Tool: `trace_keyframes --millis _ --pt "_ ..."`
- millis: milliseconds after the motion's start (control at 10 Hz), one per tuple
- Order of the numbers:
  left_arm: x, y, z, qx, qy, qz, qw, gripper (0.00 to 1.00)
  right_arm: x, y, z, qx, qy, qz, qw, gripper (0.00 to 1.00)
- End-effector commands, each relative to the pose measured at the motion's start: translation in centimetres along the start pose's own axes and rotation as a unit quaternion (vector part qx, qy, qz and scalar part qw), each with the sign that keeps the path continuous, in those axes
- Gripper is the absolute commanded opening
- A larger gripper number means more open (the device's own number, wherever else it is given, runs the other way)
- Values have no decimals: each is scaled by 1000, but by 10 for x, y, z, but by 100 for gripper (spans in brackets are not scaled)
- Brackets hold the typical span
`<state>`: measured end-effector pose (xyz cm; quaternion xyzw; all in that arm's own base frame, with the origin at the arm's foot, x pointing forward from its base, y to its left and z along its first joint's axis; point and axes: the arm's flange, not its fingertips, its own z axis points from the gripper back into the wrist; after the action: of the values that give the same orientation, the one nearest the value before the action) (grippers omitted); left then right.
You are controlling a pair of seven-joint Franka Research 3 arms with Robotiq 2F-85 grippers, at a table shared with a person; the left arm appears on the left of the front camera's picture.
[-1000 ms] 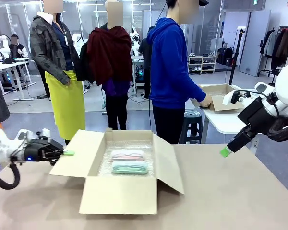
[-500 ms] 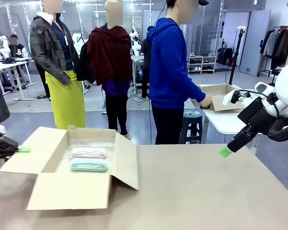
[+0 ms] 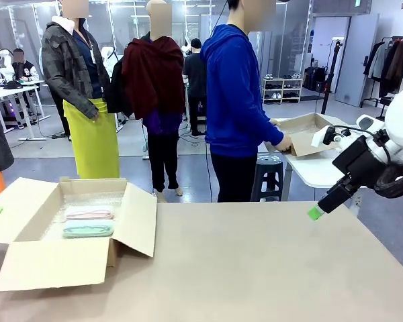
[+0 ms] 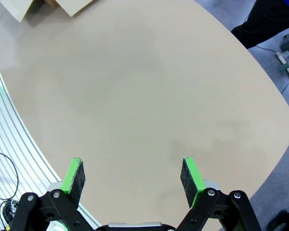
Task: Pack the glasses set securely to prepare it for shipping.
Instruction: Position the Package Box on the left side of the table.
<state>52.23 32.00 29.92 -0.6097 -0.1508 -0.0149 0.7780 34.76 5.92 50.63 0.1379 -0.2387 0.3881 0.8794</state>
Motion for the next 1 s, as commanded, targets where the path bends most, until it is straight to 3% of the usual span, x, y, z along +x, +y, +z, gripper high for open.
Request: trace_keyframes --millis 0,900 --pt "7 1 20 -3 22 9 1000 2 1 1 -2 -5 -1 2 1000 100" --pt "5 6 18 11 8 5 1000 2 1 1 -2 -5 -1 2 1000 100"
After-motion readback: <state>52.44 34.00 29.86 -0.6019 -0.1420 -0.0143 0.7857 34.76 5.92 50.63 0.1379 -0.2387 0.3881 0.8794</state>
